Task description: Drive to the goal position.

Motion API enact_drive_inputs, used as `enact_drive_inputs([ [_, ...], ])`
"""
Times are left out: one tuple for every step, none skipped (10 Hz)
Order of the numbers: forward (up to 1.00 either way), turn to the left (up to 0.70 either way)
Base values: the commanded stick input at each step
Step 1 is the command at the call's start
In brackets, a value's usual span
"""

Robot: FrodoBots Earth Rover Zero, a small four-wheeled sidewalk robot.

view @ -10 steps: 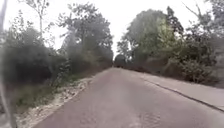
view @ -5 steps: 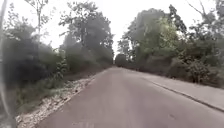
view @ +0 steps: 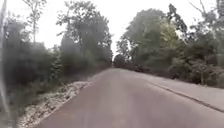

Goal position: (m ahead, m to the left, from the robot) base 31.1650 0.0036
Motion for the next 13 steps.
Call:
enact_drive_inputs([
  [0.70, 0.00],
  [0.70, 0.00],
  [0.70, 0.00],
  [0.70, 0.00],
  [0.70, 0.00],
  [0.70, 0.00],
  [0.70, 0.00],
  [0.70, 0.00],
  [0.70, 0.00],
  [0.70, 0.00],
  [0.70, 0.00],
  [0.70, 0.00],
  [0.70, 0.00],
])
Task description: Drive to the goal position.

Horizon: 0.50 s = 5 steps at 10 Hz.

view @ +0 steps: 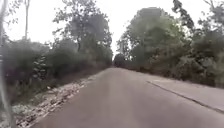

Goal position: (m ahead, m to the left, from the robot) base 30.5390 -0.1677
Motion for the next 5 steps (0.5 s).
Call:
enact_drive_inputs([
  [0.70, 0.00],
  [0.70, 0.00],
  [0.70, 0.00],
  [0.70, 0.00],
  [0.70, 0.00],
])
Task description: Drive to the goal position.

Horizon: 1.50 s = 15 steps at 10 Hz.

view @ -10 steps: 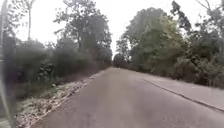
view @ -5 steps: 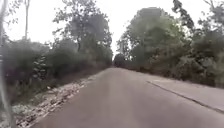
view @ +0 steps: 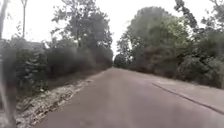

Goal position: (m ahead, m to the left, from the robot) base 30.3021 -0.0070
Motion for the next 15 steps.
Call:
enact_drive_inputs([
  [0.70, 0.00],
  [0.70, 0.00],
  [0.70, 0.00],
  [0.70, 0.00],
  [0.70, 0.00],
  [0.70, 0.00],
  [0.70, 0.00],
  [0.70, 0.00],
  [0.70, 0.00],
  [0.70, 0.00],
  [0.70, 0.00],
  [0.70, 0.00],
  [0.70, 0.00],
  [0.70, 0.00],
  [0.70, 0.00],
])
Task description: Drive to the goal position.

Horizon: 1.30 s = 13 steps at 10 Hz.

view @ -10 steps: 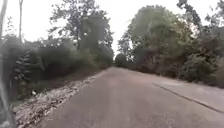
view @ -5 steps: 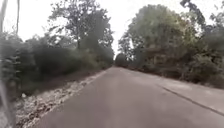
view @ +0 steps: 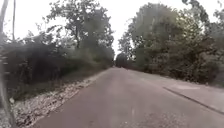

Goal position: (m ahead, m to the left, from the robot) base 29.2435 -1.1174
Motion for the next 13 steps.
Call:
enact_drive_inputs([
  [0.70, 0.00],
  [0.70, 0.00],
  [0.70, 0.00],
  [0.70, 0.00],
  [0.70, 0.00],
  [0.70, 0.00],
  [0.70, 0.00],
  [0.70, 0.00],
  [0.70, 0.00],
  [0.70, 0.00],
  [0.70, 0.00],
  [0.70, 0.00],
  [0.70, 0.00],
])
